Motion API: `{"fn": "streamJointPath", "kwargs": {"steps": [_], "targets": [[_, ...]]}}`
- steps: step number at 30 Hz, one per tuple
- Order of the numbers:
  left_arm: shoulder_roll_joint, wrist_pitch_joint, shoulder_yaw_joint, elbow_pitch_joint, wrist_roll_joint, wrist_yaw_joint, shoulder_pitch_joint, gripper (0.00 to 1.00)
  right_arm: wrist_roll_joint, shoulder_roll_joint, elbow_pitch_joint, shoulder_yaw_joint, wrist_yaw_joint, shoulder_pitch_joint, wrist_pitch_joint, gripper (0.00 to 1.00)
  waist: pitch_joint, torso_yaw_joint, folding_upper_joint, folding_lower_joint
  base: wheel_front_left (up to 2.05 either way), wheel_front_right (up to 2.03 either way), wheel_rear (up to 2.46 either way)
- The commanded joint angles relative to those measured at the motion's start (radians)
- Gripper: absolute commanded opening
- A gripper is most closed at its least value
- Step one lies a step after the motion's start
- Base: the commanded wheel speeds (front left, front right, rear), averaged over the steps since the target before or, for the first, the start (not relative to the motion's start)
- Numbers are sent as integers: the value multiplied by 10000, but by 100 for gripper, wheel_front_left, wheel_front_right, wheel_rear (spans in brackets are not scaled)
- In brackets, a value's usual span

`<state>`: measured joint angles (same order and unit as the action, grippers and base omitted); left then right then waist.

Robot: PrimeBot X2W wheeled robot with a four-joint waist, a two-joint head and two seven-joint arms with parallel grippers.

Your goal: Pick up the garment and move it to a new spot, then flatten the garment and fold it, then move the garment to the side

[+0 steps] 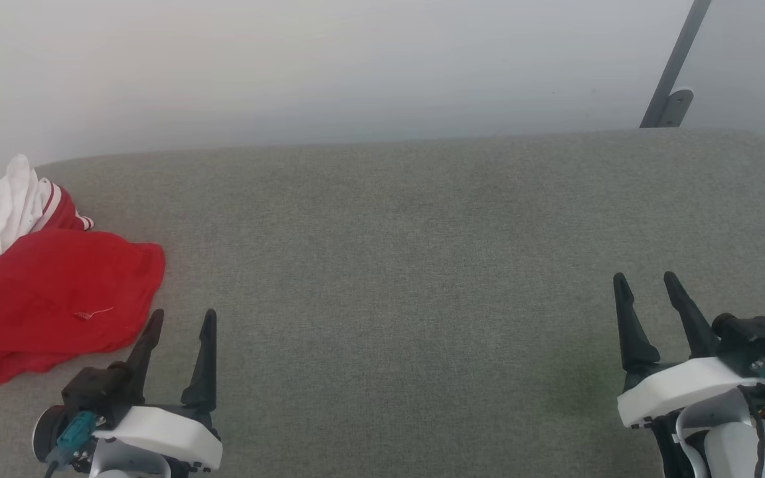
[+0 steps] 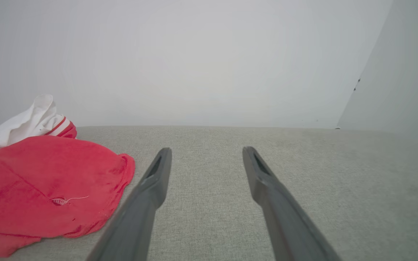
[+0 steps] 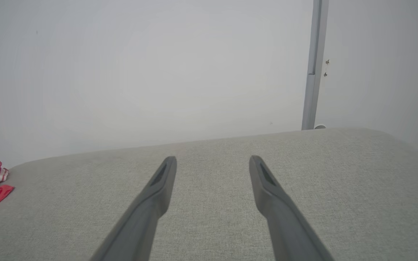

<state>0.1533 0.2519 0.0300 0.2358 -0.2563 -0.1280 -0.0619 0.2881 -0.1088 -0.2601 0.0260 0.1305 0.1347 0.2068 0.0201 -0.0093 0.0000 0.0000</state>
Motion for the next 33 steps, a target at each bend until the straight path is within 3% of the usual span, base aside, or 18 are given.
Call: {"fn": "streamJointPath", "kwargs": {"steps": [1, 20, 33], "targets": [[41, 94, -26, -35, 180, -18, 56, 100, -204, -30, 61, -37, 4, 109, 100, 100, 8, 2, 0, 0, 0, 0, 0], [39, 146, -31, 8, -1, -30, -54, 100, -229, -17, 85, -70, 2, 29, 54, 100, 3, 140, 0, 0, 0, 0, 0], [160, 146, 583, 395, -365, 49, -304, 100, 101, -278, 105, -748, 2, 12, -201, 100, -398, 1622, 0, 0, 0, 0, 0]]}}
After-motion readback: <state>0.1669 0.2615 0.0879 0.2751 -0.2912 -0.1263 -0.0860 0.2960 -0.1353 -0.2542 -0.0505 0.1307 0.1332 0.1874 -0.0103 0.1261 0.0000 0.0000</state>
